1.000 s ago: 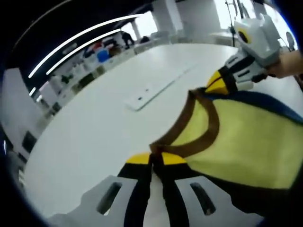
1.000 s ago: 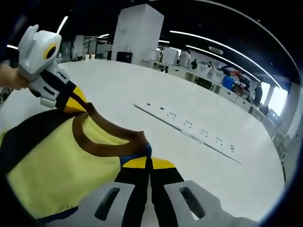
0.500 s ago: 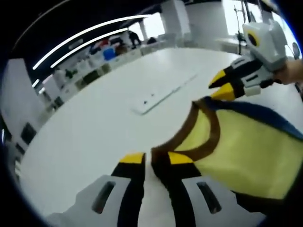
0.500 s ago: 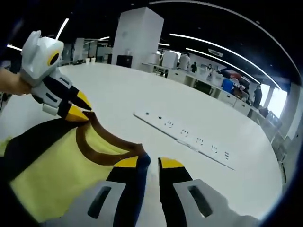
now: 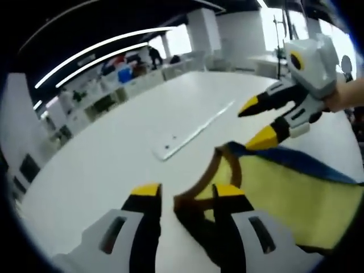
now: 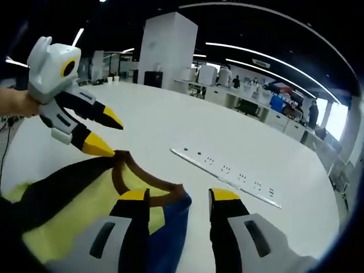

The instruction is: Fold the garment on the visible template until the final outline fits inside the template.

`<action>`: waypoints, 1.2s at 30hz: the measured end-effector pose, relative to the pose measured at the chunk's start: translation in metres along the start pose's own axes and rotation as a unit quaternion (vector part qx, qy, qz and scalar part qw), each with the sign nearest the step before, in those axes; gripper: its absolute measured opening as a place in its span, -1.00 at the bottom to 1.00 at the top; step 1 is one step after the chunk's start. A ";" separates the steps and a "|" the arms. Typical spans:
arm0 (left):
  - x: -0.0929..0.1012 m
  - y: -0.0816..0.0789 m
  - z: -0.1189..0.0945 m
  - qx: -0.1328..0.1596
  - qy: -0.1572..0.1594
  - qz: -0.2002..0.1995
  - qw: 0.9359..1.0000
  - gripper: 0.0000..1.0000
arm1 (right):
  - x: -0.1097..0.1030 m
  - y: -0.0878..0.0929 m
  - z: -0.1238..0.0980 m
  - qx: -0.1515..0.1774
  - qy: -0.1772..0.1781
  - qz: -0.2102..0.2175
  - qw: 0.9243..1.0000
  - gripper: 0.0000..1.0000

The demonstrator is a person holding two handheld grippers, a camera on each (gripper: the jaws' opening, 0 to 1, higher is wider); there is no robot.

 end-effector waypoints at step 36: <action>0.053 -0.058 -0.101 0.000 0.069 0.036 0.997 0.39 | -0.022 -0.056 -0.109 0.060 -0.020 -0.013 0.998 0.67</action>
Point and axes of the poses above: the point that each gripper's makers call its tool centre point, and the gripper's own axes: z roughly forward along the fingers, x roughly to its right, y roughly out of its underside, the point moved 5 cm from there along -z, roughly backward along the fingers, and after that the axes turned 5 degrees about x, right-handed, at the moved point
